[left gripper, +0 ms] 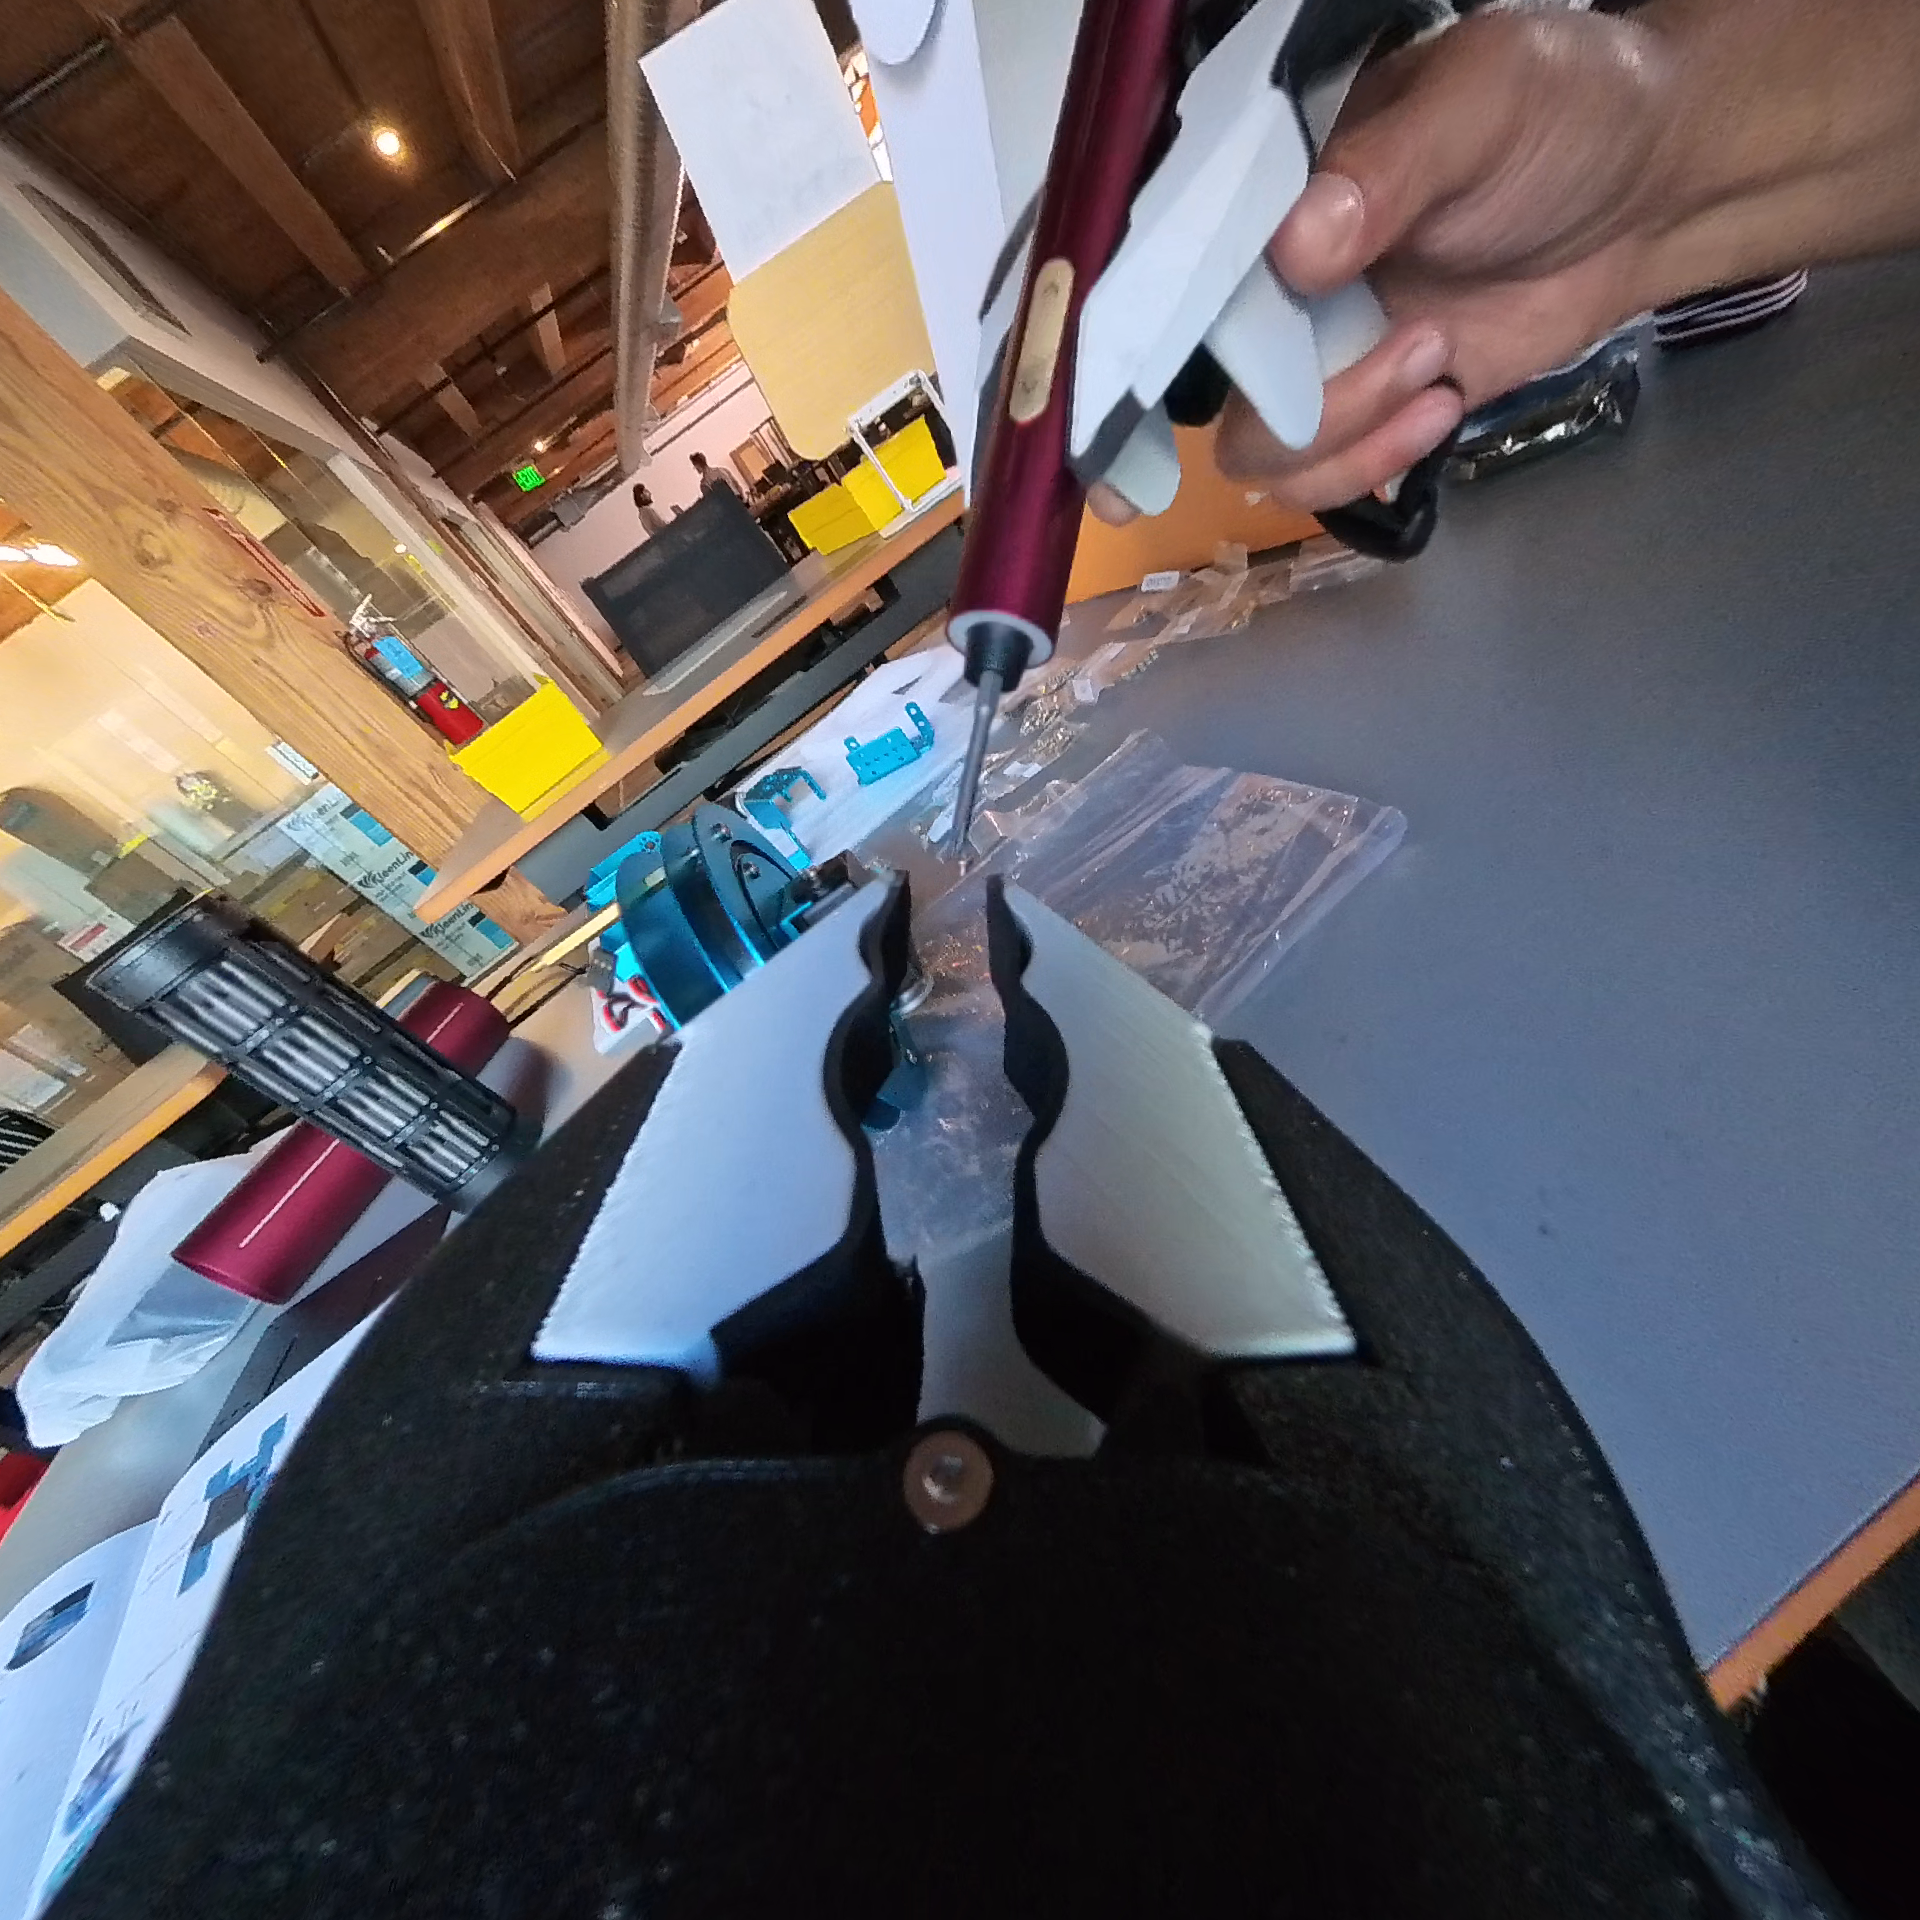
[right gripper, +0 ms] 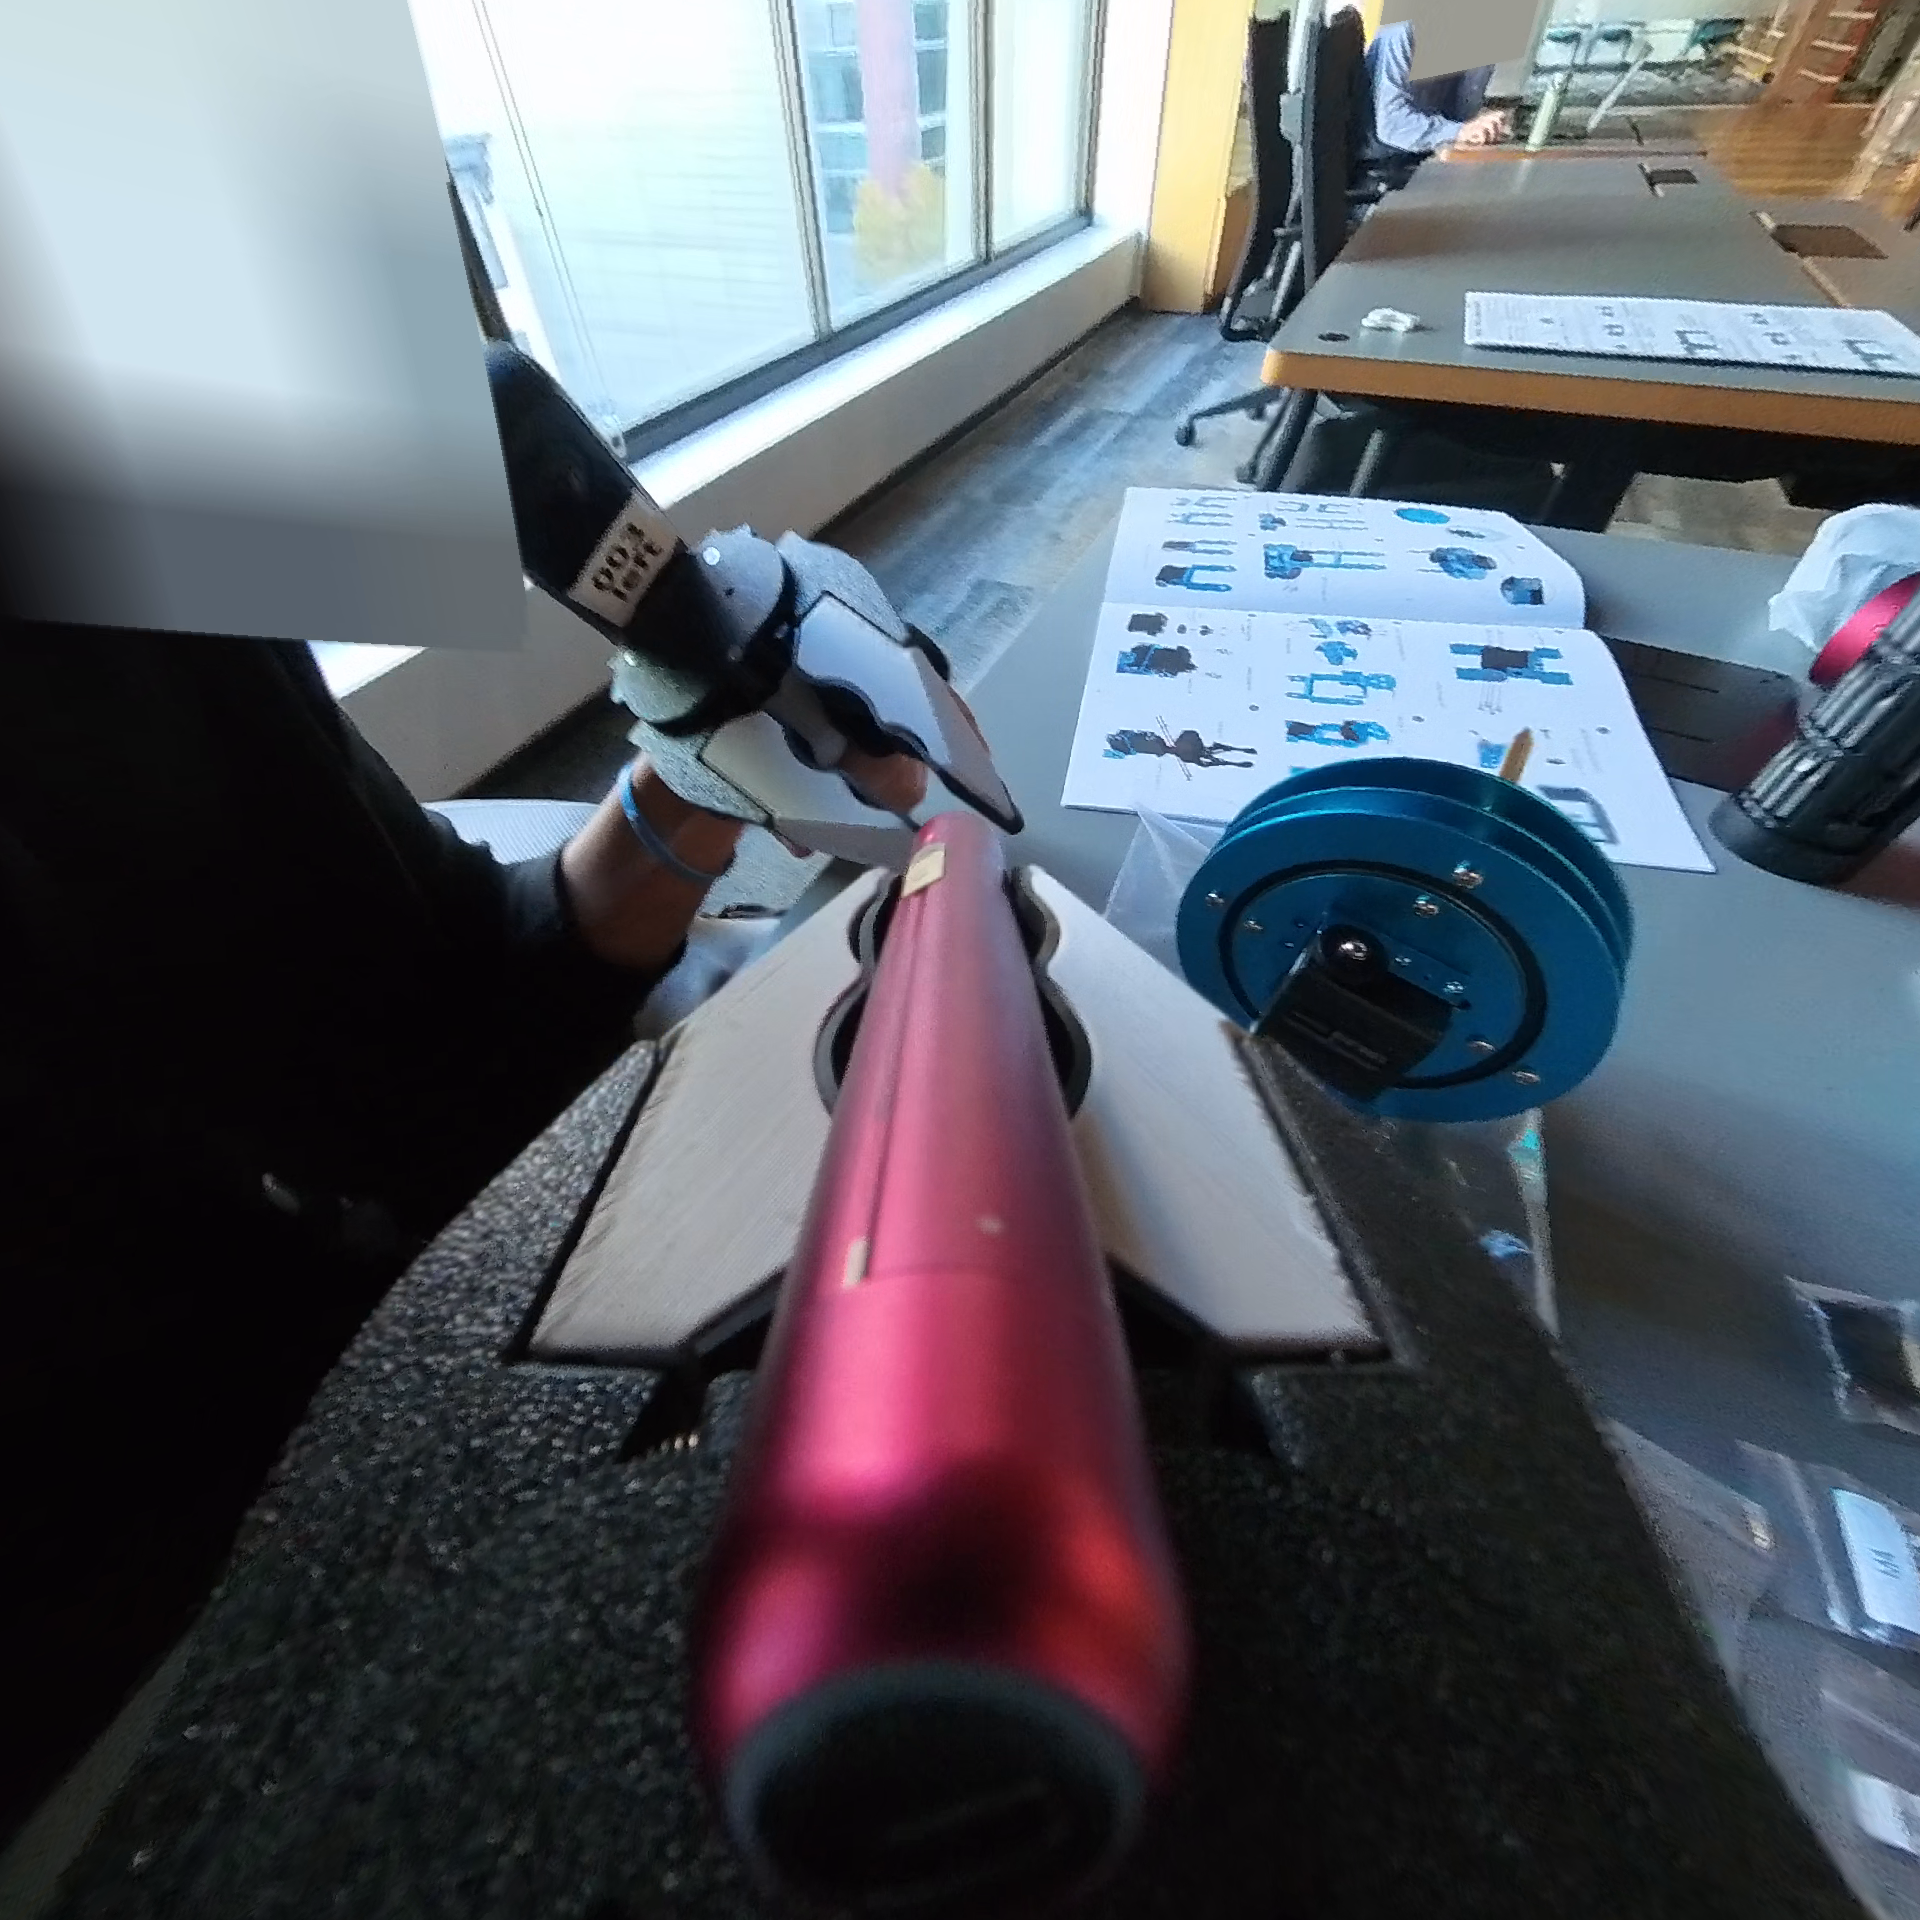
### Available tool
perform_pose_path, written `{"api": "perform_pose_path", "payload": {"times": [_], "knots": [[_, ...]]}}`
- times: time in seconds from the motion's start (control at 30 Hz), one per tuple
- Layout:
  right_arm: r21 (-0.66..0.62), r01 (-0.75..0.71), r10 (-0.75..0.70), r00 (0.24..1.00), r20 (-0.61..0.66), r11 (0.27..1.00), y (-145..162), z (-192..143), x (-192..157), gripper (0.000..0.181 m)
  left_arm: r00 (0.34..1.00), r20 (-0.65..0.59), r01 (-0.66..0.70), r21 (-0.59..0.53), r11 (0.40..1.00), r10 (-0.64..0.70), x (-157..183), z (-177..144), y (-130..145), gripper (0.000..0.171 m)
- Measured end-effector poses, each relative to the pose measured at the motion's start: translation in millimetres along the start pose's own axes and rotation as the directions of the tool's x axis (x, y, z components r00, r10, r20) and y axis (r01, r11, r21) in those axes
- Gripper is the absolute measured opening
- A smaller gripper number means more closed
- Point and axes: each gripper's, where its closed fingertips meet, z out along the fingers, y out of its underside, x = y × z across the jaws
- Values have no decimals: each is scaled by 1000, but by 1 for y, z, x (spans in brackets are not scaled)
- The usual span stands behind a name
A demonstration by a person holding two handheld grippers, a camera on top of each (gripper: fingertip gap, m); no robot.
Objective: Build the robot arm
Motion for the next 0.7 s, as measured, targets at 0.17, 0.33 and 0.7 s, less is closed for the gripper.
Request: {"api": "perform_pose_path", "payload": {"times": [0.17, 0.33, 0.7], "knots": [[41, -58, 56, 998, 36, 997, -3, -1, 0, 22, 1000, -16, 26, 65, 998, -25, 1, 0, -7, 10], [70, -116, 111, 990, 83, 991, -6, -4, -1, 24, 1000, -9, 26, 117, 993, -25, -1, -5, -17, 3], [41, -31, 30, 999, 36, 999, -10, -3, -5, 23, 1000, -30, -2, 89, 996, 4, 4, -4, -14, 2]]}}
